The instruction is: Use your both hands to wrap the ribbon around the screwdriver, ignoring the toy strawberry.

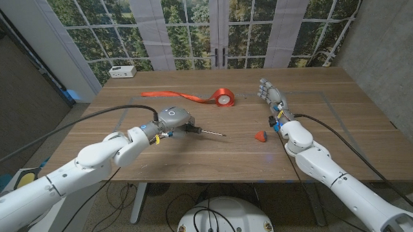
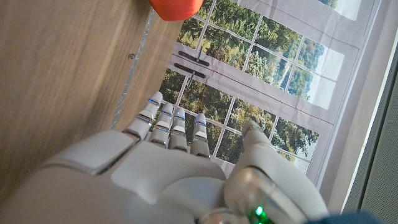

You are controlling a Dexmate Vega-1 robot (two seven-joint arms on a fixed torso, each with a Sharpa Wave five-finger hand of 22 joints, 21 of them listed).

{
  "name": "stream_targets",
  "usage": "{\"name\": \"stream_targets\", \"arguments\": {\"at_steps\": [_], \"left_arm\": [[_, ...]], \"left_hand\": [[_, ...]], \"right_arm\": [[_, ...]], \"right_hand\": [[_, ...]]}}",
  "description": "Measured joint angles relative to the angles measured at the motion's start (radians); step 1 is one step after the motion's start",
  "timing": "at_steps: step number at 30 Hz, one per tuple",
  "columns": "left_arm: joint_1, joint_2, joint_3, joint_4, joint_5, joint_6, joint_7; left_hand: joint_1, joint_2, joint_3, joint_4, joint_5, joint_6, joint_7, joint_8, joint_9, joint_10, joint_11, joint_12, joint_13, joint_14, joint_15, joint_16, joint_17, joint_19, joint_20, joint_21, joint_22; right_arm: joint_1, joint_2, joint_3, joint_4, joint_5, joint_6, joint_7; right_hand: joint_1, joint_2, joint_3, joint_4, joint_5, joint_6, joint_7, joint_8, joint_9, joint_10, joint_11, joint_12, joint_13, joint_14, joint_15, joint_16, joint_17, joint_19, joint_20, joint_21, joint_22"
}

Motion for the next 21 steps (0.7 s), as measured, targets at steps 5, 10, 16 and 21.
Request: {"name": "stream_targets", "arguments": {"at_steps": [5,10,16,21], "left_arm": [[0.013,0.006,-0.017,-0.014,-0.023,0.032,0.016],[0.034,0.017,-0.043,-0.031,-0.048,0.055,0.024],[0.052,0.027,-0.067,-0.047,-0.078,0.071,0.028],[0.061,0.033,-0.08,-0.055,-0.096,0.081,0.029]], "left_hand": [[0.0,0.0,-0.004,0.002,0.0,0.002,-0.002,0.0,0.0,0.002,-0.002,0.0,0.005,0.0,0.0,0.003,0.0,0.0,0.0,0.007,0.004],[0.004,-0.004,-0.007,0.002,-0.002,0.007,-0.001,0.0,0.001,0.003,-0.003,0.0,0.013,0.007,-0.003,0.011,0.0,-0.006,-0.005,0.015,0.009],[0.004,-0.004,-0.012,0.004,-0.004,0.012,-0.002,0.0,0.001,0.012,-0.002,0.0,0.02,0.007,-0.003,0.011,0.0,-0.013,-0.002,0.029,0.009],[0.01,-0.01,-0.013,0.004,-0.004,0.017,0.0,0.0,0.005,0.013,-0.002,0.0,0.026,0.007,-0.004,0.018,0.0,-0.013,-0.002,0.035,0.015]], "right_arm": [[0.017,-0.017,-0.01,-0.018,-0.013,-0.021,-0.001],[0.034,-0.036,-0.022,-0.037,-0.042,-0.063,-0.003],[0.06,-0.064,-0.041,-0.064,-0.083,-0.125,-0.003],[0.084,-0.085,-0.057,-0.086,-0.121,-0.184,-0.002]], "right_hand": [[0.013,-0.008,0.007,-0.011,0.0,0.0,0.0,0.0,0.0,0.0,0.0,-0.002,0.0,0.004,-0.004,-0.006,-0.002,0.0,0.0,-0.006,0.0],[0.023,-0.009,0.011,-0.019,0.0,0.0,0.0,0.0,0.0,0.0,0.0,-0.002,0.0,0.004,-0.004,-0.006,-0.006,0.0,0.0,-0.006,0.0],[0.049,-0.02,0.02,-0.043,0.001,-0.004,-0.004,0.0,0.0,0.005,-0.005,-0.002,0.0,0.004,-0.004,-0.008,-0.011,0.0,0.0,-0.01,0.0],[0.066,-0.021,0.027,-0.058,0.004,-0.004,-0.004,0.0,0.0,0.001,-0.009,-0.002,0.0,0.0,-0.008,-0.016,-0.013,0.0,0.0,-0.016,0.0]]}}
